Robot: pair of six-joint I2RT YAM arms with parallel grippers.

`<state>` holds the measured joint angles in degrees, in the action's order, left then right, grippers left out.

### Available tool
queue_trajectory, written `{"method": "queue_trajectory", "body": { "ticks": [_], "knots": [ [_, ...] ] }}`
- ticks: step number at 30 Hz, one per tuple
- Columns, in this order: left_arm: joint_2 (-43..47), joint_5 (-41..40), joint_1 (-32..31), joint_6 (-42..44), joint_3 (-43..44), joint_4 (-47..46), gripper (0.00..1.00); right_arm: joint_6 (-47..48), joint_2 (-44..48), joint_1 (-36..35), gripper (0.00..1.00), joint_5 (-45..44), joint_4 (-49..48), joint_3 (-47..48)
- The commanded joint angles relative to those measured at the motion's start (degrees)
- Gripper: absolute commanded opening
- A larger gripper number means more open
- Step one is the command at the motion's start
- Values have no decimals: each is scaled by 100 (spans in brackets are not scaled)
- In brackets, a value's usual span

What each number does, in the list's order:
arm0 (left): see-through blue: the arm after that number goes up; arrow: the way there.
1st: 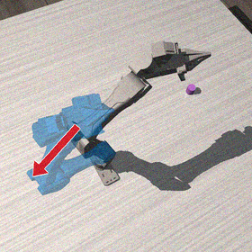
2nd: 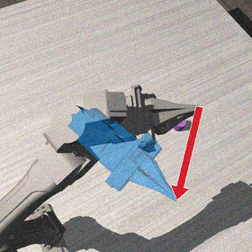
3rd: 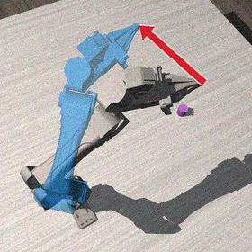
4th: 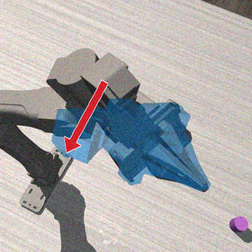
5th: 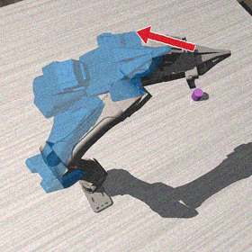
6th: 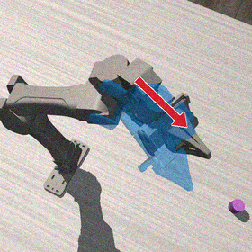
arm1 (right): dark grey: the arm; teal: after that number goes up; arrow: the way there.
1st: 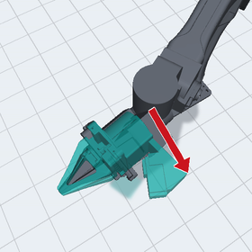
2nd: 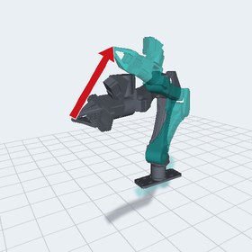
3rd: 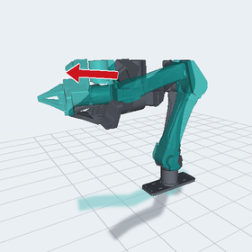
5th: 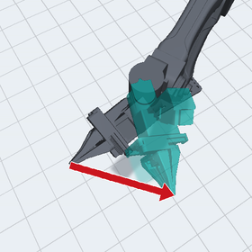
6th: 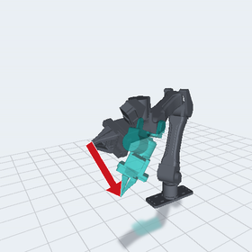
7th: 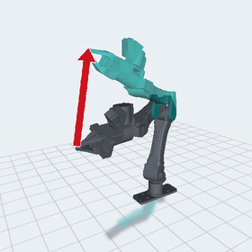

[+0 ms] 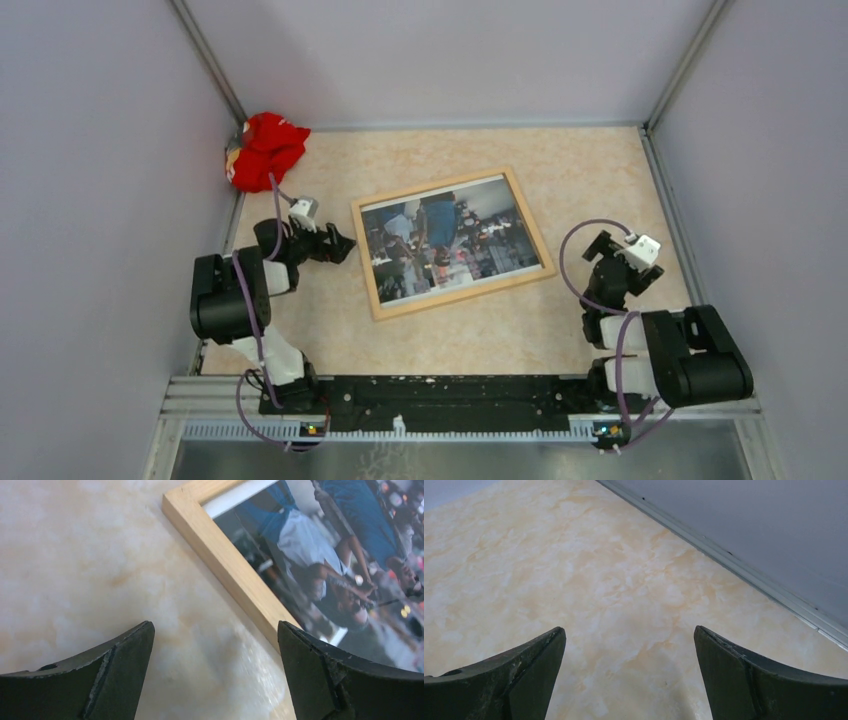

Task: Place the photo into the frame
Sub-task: Reset both arms

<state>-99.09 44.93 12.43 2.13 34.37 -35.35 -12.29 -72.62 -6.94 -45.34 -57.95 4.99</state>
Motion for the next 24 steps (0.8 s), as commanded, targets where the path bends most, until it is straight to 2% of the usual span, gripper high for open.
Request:
{"method": "queue_trajectory", "body": {
  "ticks": [1, 4, 6, 8, 9, 10, 11, 13, 16, 24],
  "knots": [
    [909, -575, -92, -35, -1291, -2472, 99, 269, -181, 15, 99, 322, -1505, -123],
    [1224, -1117, -474, 323, -1894, -3106, 99, 523, -247, 17, 99, 824, -2006, -284],
    [1206, -1852, -695, 304, -1948, -3047, 99, 886, -458, 17, 99, 1678, -2367, -367],
    [618, -1848, -804, 321, -2115, -4270, 99, 1320, -1107, 17, 99, 2607, -2872, -332],
    [735, -1840, -811, 376, -2014, -3841, 99, 1553, -1501, -73, 99, 2526, -3560, -315],
    [933, -1893, -848, 456, -1863, -3194, 99, 1596, -1486, -241, 99, 2034, -3571, -338],
    [975, -1971, -876, 480, -1854, -3021, 99, 1540, -1296, -255, 99, 2013, -3097, -246],
    [836, -1965, -898, 475, -1995, -3574, 99, 1358, -1197, -185, 99, 1876, -2001, 247],
    [863, -1956, -900, 465, -2009, -3578, 99, 898, -1086, 184, 99, 2159, -1247, 528],
    [933, -1967, -900, 472, -1952, -3342, 99, 928, -1112, 201, 99, 2171, -1435, 472]
  ]
}}
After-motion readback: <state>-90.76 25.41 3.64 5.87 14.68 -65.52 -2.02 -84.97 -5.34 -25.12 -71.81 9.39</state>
